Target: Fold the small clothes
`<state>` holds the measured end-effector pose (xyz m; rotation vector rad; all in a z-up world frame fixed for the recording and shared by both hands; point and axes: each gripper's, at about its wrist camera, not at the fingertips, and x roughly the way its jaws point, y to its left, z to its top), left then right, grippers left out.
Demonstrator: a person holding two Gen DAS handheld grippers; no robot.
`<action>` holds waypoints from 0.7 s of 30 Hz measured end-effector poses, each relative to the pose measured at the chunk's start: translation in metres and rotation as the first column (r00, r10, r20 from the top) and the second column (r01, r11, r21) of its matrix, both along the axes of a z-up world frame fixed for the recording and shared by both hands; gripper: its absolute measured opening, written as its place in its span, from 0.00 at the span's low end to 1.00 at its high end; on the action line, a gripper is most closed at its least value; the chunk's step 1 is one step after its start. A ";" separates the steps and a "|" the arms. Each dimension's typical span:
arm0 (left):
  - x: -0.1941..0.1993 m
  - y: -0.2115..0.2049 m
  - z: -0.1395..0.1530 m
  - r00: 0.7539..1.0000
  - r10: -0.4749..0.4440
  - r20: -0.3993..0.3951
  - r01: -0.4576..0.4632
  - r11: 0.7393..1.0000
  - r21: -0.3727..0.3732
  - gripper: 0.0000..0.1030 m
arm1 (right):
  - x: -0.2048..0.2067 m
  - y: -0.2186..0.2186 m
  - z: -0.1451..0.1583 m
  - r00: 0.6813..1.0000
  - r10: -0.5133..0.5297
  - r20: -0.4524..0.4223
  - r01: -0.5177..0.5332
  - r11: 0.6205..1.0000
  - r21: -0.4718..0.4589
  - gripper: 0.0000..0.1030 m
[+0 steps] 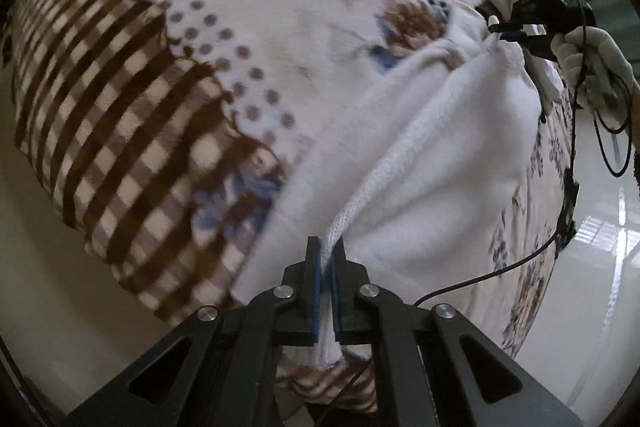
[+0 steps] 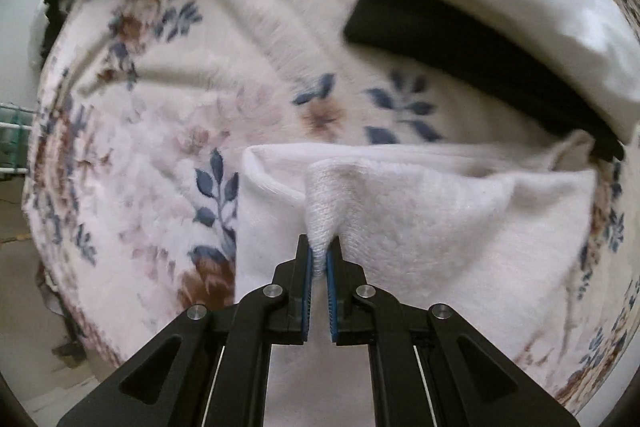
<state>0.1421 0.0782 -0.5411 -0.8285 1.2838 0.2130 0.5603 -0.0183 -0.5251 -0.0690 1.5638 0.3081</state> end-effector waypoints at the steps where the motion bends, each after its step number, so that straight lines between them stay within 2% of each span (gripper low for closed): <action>1: 0.001 0.003 -0.003 1.000 -0.001 -0.001 0.001 1.000 -0.007 0.02 | 0.001 0.007 -0.006 1.000 0.004 0.004 -0.004 1.000 -0.016 0.06; 4: 0.006 0.012 -0.019 1.000 -0.016 -0.017 0.015 0.999 -0.030 0.02 | 0.004 0.018 -0.025 1.000 -0.002 -0.010 0.002 0.999 -0.048 0.07; 6: 0.009 0.013 -0.024 0.999 -0.029 -0.027 0.028 0.999 -0.041 0.02 | 0.001 0.011 -0.026 0.999 -0.039 -0.033 0.038 0.999 -0.016 0.11; 7: 0.011 0.015 -0.026 0.999 -0.033 -0.029 0.032 0.998 -0.050 0.02 | -0.004 0.006 -0.024 0.998 -0.044 -0.040 0.044 0.999 0.002 0.18; 8: 0.012 0.014 -0.027 0.999 -0.041 -0.031 0.039 0.998 -0.057 0.02 | -0.015 -0.003 -0.018 0.997 -0.046 -0.057 0.048 0.998 0.038 0.31; 9: 0.013 0.014 -0.028 0.998 -0.051 -0.034 0.049 0.997 -0.062 0.02 | -0.026 -0.012 -0.012 0.996 -0.048 -0.069 0.053 0.996 0.067 0.36; 10: 0.015 0.014 -0.028 0.998 -0.060 -0.035 0.058 0.996 -0.064 0.02 | -0.046 -0.025 -0.003 0.996 -0.053 -0.075 0.059 0.995 0.086 0.43; 12: 0.016 0.013 -0.028 0.995 -0.087 -0.038 0.085 0.994 -0.066 0.02 | -0.092 -0.050 0.009 0.995 -0.059 -0.077 0.065 0.995 0.075 0.44; 14: 0.017 0.013 -0.029 0.993 -0.107 -0.046 0.103 0.992 -0.070 0.03 | -0.152 -0.077 0.008 0.988 -0.086 -0.129 0.092 0.995 0.046 0.44; 17: 0.021 0.014 -0.030 0.989 -0.134 -0.060 0.130 0.989 -0.065 0.03 | -0.249 -0.111 -0.017 0.944 -0.175 -0.280 0.188 0.982 0.021 0.44; 21: 0.027 0.011 -0.029 0.984 -0.158 -0.080 0.154 0.986 -0.060 0.03 | -0.350 -0.139 -0.065 0.829 -0.314 -0.463 0.366 0.930 0.023 0.44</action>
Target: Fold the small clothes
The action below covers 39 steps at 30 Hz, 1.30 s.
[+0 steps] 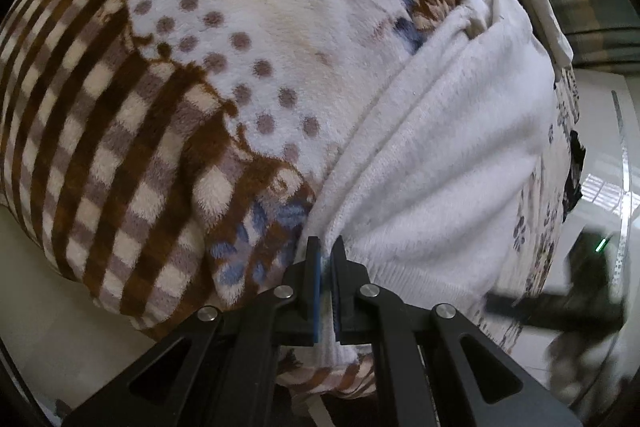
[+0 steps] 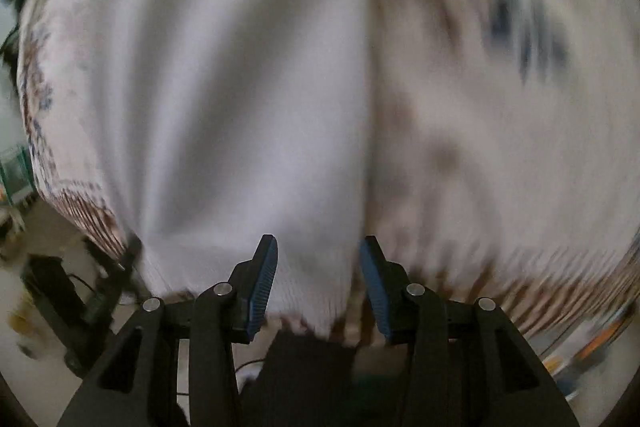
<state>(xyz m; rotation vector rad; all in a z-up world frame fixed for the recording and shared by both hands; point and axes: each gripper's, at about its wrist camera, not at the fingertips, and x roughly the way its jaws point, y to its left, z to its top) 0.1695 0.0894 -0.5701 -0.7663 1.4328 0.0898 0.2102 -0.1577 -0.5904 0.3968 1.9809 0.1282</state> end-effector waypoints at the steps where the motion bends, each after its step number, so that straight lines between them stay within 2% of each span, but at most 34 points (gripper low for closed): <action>1: 0.000 0.000 0.001 1.000 -0.003 -0.006 0.003 1.000 0.001 0.03 | -0.013 -0.002 -0.007 1.000 -0.022 -0.011 0.022 1.000 0.008 0.40; 2: 0.001 0.000 0.001 1.000 -0.003 -0.010 0.003 1.000 0.000 0.03 | -0.023 -0.003 -0.011 0.999 -0.050 -0.006 0.050 0.999 0.016 0.09; 3: 0.002 -0.001 0.003 1.000 -0.003 -0.012 0.003 1.000 -0.001 0.03 | -0.034 -0.005 -0.013 0.996 -0.084 0.008 0.084 0.996 0.027 0.07; 8: 0.005 -0.001 0.014 1.000 -0.006 -0.011 0.006 1.000 0.005 0.03 | -0.066 -0.017 -0.002 0.990 -0.133 0.049 0.135 0.990 -0.038 0.05; 12: 0.007 0.001 0.027 1.000 -0.016 0.007 0.016 1.000 0.027 0.02 | -0.080 0.000 0.012 0.995 -0.066 0.068 0.070 0.996 -0.056 0.04; 15: 0.006 0.010 0.031 1.000 -0.016 0.010 0.015 0.998 0.056 0.02 | -0.089 0.016 0.012 0.997 -0.039 0.062 0.040 0.999 -0.018 0.04; 17: 0.006 0.017 0.020 1.000 -0.010 -0.008 0.011 0.997 0.076 0.02 | -0.093 0.025 0.006 0.998 -0.027 0.049 0.027 1.000 -0.011 0.04; 20: 0.007 0.024 -0.009 0.998 -0.030 -0.055 0.036 0.995 0.097 0.03 | -0.105 0.038 -0.023 1.000 -0.013 -0.008 0.013 0.999 -0.032 0.02; 22: 0.010 0.027 -0.022 0.996 -0.044 -0.081 0.049 0.997 0.064 0.06 | -0.112 0.043 -0.042 0.999 0.018 -0.045 -0.019 0.999 -0.036 0.00; 24: 0.013 0.031 -0.020 0.995 -0.049 -0.089 0.053 0.998 0.041 0.08 | -0.117 0.039 -0.053 0.996 -0.022 -0.089 0.021 1.000 -0.022 0.00; 25: 0.013 0.032 -0.015 0.995 -0.055 -0.088 0.058 0.998 0.029 0.09 | -0.117 0.036 -0.053 0.993 -0.044 -0.110 0.046 0.999 0.013 0.00; 27: 0.013 0.038 0.005 0.995 -0.059 -0.085 0.063 0.997 0.035 0.20 | -0.113 0.025 -0.041 0.989 -0.086 -0.118 0.095 0.993 0.076 0.04; 28: 0.013 0.041 0.018 0.996 -0.059 -0.063 0.060 0.998 0.025 0.25 | -0.109 0.016 -0.033 0.990 -0.097 -0.105 0.106 0.991 0.082 0.11; 29: 0.015 0.044 0.028 0.997 -0.053 -0.047 0.054 0.998 0.021 0.37 | -0.106 0.007 -0.024 0.990 -0.105 -0.093 0.114 0.989 0.095 0.23; 30: 0.017 0.045 0.038 0.999 -0.045 -0.028 0.045 0.999 0.024 0.48 | -0.102 -0.002 -0.014 0.989 -0.120 -0.083 0.128 0.987 0.101 0.29; 31: 0.022 0.046 0.047 0.999 -0.037 -0.005 0.037 0.999 0.025 0.52 | -0.098 -0.011 -0.004 0.988 -0.140 -0.062 0.146 0.984 0.100 0.40; 32: 0.036 0.044 0.058 0.999 -0.038 0.031 0.037 0.999 0.021 0.52 | -0.092 -0.021 0.009 0.987 -0.161 -0.028 0.163 0.981 0.104 0.46; 34: 0.064 0.036 0.066 0.995 -0.061 0.080 0.060 0.998 0.005 0.53 | -0.080 -0.036 0.026 0.983 -0.183 0.029 0.178 0.976 0.123 0.48; 35: 0.092 0.028 0.070 0.989 -0.082 0.122 0.082 0.997 0.006 0.53 | -0.061 -0.043 0.032 0.989 -0.145 0.044 0.138 0.982 0.127 0.49; 37: 0.130 0.011 0.071 0.977 -0.114 0.180 0.113 0.993 0.015 0.53 | -0.028 -0.056 0.042 0.980 -0.163 0.116 0.146 0.978 0.149 0.50; 39: 0.193 -0.013 0.068 0.959 -0.156 0.238 0.150 0.988 0.043 0.53 | 0.017 -0.067 0.047 0.964 -0.191 0.185 0.161 0.972 0.169 0.50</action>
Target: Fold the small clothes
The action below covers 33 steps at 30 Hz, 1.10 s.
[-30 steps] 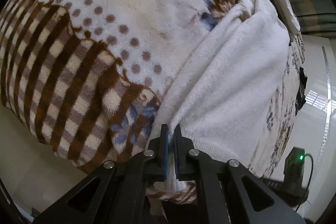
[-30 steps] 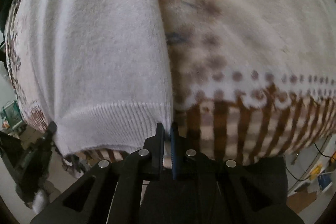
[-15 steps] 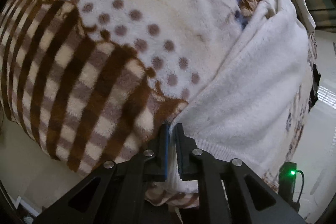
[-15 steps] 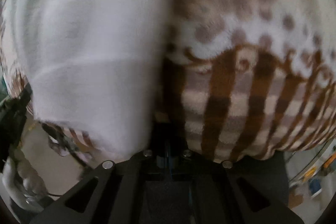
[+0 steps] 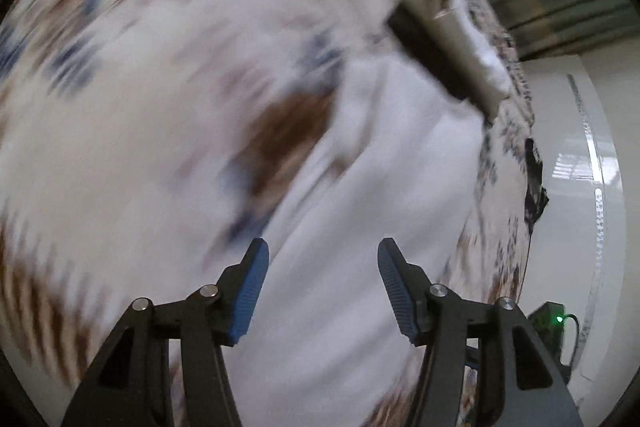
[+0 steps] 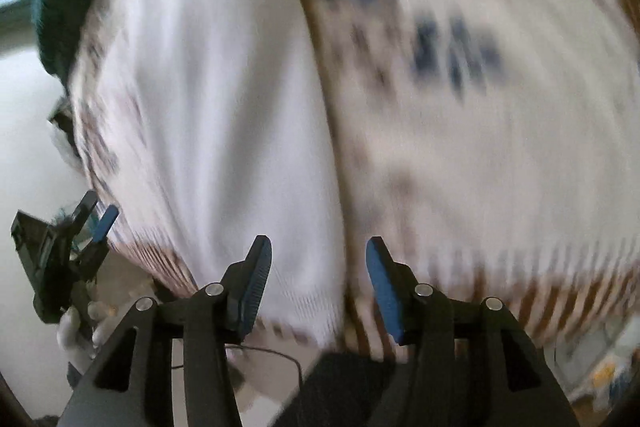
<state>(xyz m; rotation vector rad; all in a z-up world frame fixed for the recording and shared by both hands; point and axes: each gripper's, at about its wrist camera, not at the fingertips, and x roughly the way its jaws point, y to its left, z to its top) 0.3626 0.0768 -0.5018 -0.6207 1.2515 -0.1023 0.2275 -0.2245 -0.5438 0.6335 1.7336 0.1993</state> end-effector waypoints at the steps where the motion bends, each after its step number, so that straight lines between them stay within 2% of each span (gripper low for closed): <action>1: 0.019 -0.010 -0.003 1.000 -0.012 0.011 0.012 1.000 0.005 0.53 | 0.029 -0.010 0.006 0.999 -0.018 0.043 0.018 1.000 -0.005 0.51; 3: 0.073 -0.029 -0.016 0.999 -0.043 0.018 0.043 0.999 0.022 0.53 | 0.078 -0.025 0.008 0.992 -0.044 0.122 0.044 0.999 0.002 0.56; 5: 0.118 -0.047 -0.038 0.996 -0.084 -0.009 0.084 0.996 0.009 0.53 | 0.117 -0.028 0.007 0.984 -0.058 0.166 0.057 0.998 0.010 0.58; 8: 0.157 -0.065 -0.060 0.991 -0.126 -0.041 0.128 0.990 0.054 0.50 | 0.170 -0.030 0.001 0.970 -0.057 0.235 0.054 0.998 0.018 0.60; 10: 0.168 -0.071 -0.067 0.991 -0.127 -0.035 0.130 0.986 0.109 0.13 | 0.212 -0.052 0.002 0.964 -0.047 0.261 0.052 0.999 -0.012 0.62; 11: 0.167 -0.072 -0.062 0.992 -0.129 -0.003 0.129 0.985 0.112 0.07 | 0.224 -0.049 -0.002 0.964 -0.042 0.262 0.049 0.999 -0.019 0.62; 15: 0.155 -0.052 -0.034 0.991 -0.089 0.097 0.080 0.993 0.092 0.06 | 0.245 -0.051 -0.010 0.965 -0.054 0.256 0.062 0.998 -0.026 0.62; 19: 0.160 -0.021 -0.039 0.995 -0.061 0.077 0.054 0.995 0.087 0.05 | 0.249 -0.018 -0.037 0.969 -0.072 0.236 0.085 0.995 -0.046 0.62; 20: 0.168 -0.009 -0.048 0.997 -0.055 0.055 0.052 0.997 0.056 0.05 | 0.248 -0.013 -0.040 0.970 -0.082 0.227 0.095 0.994 -0.049 0.62; 23: 0.183 -0.003 -0.062 0.996 -0.087 -0.006 0.087 0.996 -0.002 0.09 | 0.235 -0.002 -0.039 0.972 -0.109 0.207 0.123 0.991 -0.057 0.64; 25: 0.179 -0.004 -0.056 0.991 -0.133 -0.002 0.133 0.991 -0.025 0.11 | 0.220 0.001 -0.029 0.973 -0.103 0.208 0.122 0.989 -0.083 0.64; 27: 0.158 -0.002 -0.043 0.984 -0.176 0.004 0.176 0.983 -0.058 0.22 | 0.194 0.000 -0.016 0.978 -0.102 0.184 0.120 0.989 -0.088 0.64; 28: 0.144 0.001 -0.037 0.981 -0.196 0.003 0.196 0.977 -0.084 0.24 | 0.176 -0.009 -0.008 0.981 -0.099 0.167 0.115 0.990 -0.086 0.64; 29: 0.119 0.004 -0.029 0.977 -0.214 -0.004 0.212 0.971 -0.108 0.30 | 0.157 -0.011 -0.003 0.984 -0.096 0.147 0.108 0.991 -0.079 0.64; 30: 0.101 0.006 -0.025 0.974 -0.225 -0.012 0.222 0.969 -0.106 0.41 | 0.136 -0.013 0.002 0.988 -0.087 0.124 0.097 0.993 -0.073 0.64; 32: 0.058 0.007 -0.020 0.965 -0.256 -0.049 0.251 0.964 -0.084 0.54 | 0.090 -0.014 0.002 0.997 -0.055 0.047 0.058 0.995 -0.085 0.64; 33: 0.030 0.006 -0.022 0.956 -0.279 -0.088 0.273 0.959 -0.076 0.54 | 0.066 -0.014 -0.001 0.999 -0.045 0.003 0.045 0.995 -0.088 0.64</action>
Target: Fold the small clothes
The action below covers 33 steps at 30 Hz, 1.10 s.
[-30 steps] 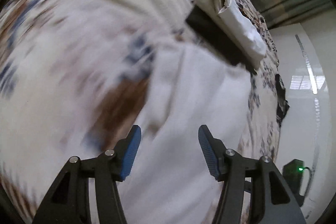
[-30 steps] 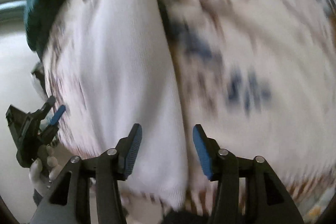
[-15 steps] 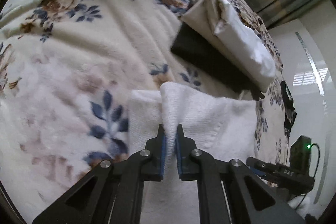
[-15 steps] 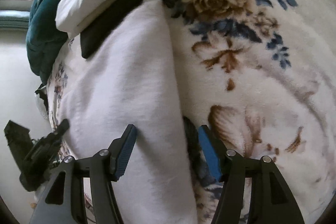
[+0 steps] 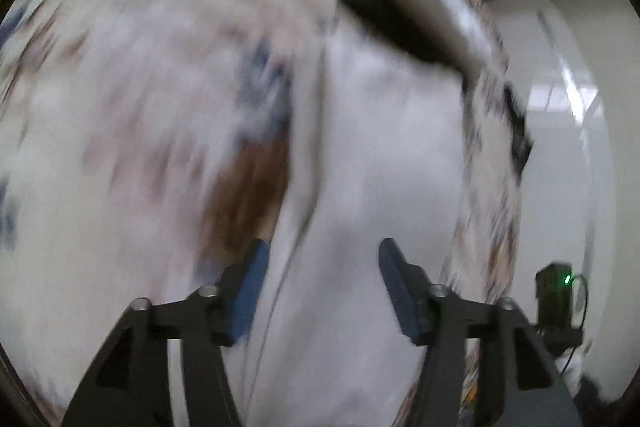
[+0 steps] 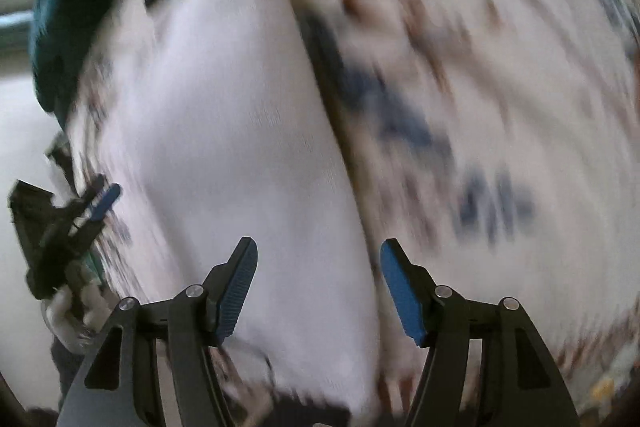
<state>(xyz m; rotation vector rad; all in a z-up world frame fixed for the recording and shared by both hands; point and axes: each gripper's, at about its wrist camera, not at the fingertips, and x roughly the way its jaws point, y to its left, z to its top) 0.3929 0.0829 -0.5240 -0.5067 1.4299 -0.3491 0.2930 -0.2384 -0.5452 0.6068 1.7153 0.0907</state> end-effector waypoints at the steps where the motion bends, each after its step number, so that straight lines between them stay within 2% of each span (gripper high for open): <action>1: -0.019 -0.002 -0.004 0.999 -0.023 -0.034 0.023 1.000 0.005 0.54 | -0.027 0.000 -0.007 0.998 0.007 -0.056 -0.007 1.000 0.006 0.64; 2: -0.048 -0.007 -0.015 0.993 -0.057 -0.099 0.059 0.998 0.019 0.54 | -0.048 0.002 -0.015 0.994 0.012 -0.105 -0.010 1.000 0.015 0.64; 5: -0.102 -0.019 -0.047 0.969 -0.091 -0.232 0.105 0.993 0.051 0.53 | -0.110 0.003 -0.043 0.973 -0.010 -0.229 0.019 0.999 0.040 0.64; 7: -0.121 -0.026 -0.057 0.961 -0.102 -0.257 0.128 0.988 0.085 0.45 | -0.137 0.009 -0.060 0.963 -0.032 -0.268 0.045 0.998 0.042 0.64; 8: -0.132 -0.029 -0.060 0.961 -0.104 -0.256 0.135 0.985 0.104 0.15 | -0.146 0.013 -0.068 0.960 -0.033 -0.280 0.045 0.998 0.038 0.61; 9: -0.137 -0.029 -0.059 0.964 -0.097 -0.249 0.128 0.986 0.111 0.05 | -0.153 0.018 -0.074 0.959 -0.041 -0.280 0.054 0.998 0.040 0.53; 10: -0.140 -0.026 -0.053 0.970 -0.070 -0.231 0.098 0.989 0.112 0.05 | -0.158 0.020 -0.076 0.960 -0.055 -0.276 0.070 0.997 0.044 0.14; 11: -0.141 -0.022 -0.046 0.976 -0.043 -0.214 0.068 0.992 0.108 0.04 | -0.162 0.029 -0.079 0.957 -0.064 -0.282 0.080 0.996 0.047 0.08; 13: -0.141 -0.016 -0.035 0.981 -0.020 -0.191 0.045 0.991 0.125 0.04 | -0.166 0.040 -0.074 0.964 -0.055 -0.262 0.065 0.997 0.028 0.07; 16: -0.142 -0.004 -0.047 0.970 -0.008 -0.245 0.042 0.990 0.135 0.05 | -0.173 0.055 -0.077 0.956 -0.033 -0.290 0.037 0.999 0.007 0.07; 17: -0.142 0.001 -0.055 0.960 -0.001 -0.279 0.035 0.993 0.117 0.07 | -0.174 0.059 -0.083 0.953 -0.032 -0.301 0.033 0.999 -0.001 0.07; 19: -0.132 0.006 -0.056 0.943 0.005 -0.331 0.004 1.000 0.027 0.09 | -0.161 0.072 -0.092 0.947 -0.003 -0.320 0.009 1.000 0.017 0.11; 20: -0.123 0.007 -0.045 0.947 0.000 -0.320 0.001 1.000 0.005 0.17 | -0.153 0.071 -0.091 0.946 -0.002 -0.323 0.016 0.999 0.041 0.16; 21: -0.115 0.005 -0.035 0.958 -0.007 -0.288 0.003 1.000 -0.014 0.30 | -0.142 0.069 -0.086 0.949 0.002 -0.314 0.019 0.998 0.063 0.22; 22: -0.105 0.004 -0.026 0.968 -0.013 -0.252 0.002 0.999 -0.042 0.40 | -0.129 0.063 -0.076 0.961 0.001 -0.277 0.022 0.997 0.081 0.41; 23: -0.092 0.002 -0.015 0.977 -0.009 -0.212 -0.005 0.998 -0.068 0.61 | -0.116 0.054 -0.064 0.973 -0.005 -0.231 0.026 0.996 0.087 0.61; 24: -0.071 0.000 -0.006 0.987 0.007 -0.161 -0.022 0.995 -0.093 0.67 | -0.101 0.045 -0.053 0.984 -0.016 -0.179 0.034 0.995 0.096 0.66; 28: 0.009 -0.013 -0.009 0.997 0.056 -0.052 -0.064 0.984 -0.166 0.67 | -0.019 0.012 -0.028 0.997 -0.075 -0.009 0.076 0.989 0.128 0.70; 30: 0.043 -0.023 -0.016 0.997 0.067 -0.026 -0.070 0.985 -0.160 0.67 | 0.013 0.002 -0.032 0.995 -0.093 0.018 0.090 0.987 0.132 0.70; 33: 0.051 -0.041 -0.020 0.999 0.034 -0.020 -0.037 0.985 -0.167 0.67 | 0.032 0.001 -0.044 0.997 -0.077 -0.001 0.076 0.986 0.149 0.70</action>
